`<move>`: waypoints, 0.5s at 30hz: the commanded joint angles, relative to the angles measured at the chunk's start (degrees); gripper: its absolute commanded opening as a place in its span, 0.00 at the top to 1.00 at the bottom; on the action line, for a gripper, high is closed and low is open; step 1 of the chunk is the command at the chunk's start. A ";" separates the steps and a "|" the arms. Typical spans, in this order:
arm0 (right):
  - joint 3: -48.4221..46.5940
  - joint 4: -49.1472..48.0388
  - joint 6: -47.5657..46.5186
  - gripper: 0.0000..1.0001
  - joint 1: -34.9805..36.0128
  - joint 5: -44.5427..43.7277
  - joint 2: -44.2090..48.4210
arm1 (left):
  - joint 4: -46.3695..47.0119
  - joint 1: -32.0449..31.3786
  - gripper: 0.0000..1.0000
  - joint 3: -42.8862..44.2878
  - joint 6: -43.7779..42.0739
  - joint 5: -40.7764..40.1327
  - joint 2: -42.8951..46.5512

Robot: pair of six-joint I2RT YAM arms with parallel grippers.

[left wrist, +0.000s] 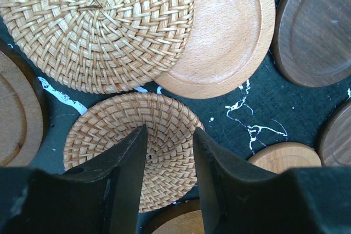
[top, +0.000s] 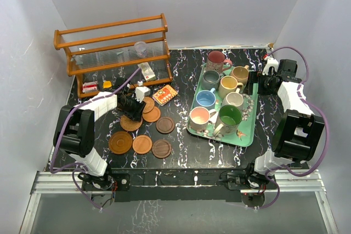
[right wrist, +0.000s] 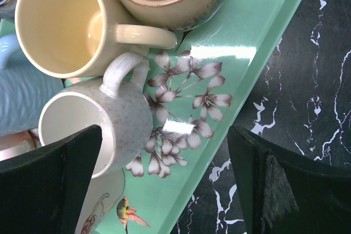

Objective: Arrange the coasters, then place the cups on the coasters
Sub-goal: Move the coaster to the center of the board.

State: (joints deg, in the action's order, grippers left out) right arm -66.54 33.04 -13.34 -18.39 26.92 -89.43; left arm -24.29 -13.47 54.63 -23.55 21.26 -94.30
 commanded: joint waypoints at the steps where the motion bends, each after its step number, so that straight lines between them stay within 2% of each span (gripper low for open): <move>1: -1.24 -1.08 -0.06 0.02 -0.06 -0.07 -0.13 | -2.25 -0.88 0.63 -0.90 -1.00 2.42 -2.00; 15: -1.13 -1.21 -0.19 0.02 -0.06 -0.83 0.10 | 0.53 -4.63 0.64 7.15 0.09 4.85 -9.03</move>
State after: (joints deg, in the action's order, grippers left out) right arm -66.54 33.04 -13.34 -18.39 26.48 -89.43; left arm -23.88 -17.02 61.19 -24.01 24.08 -100.36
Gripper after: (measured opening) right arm 0.983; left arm 0.366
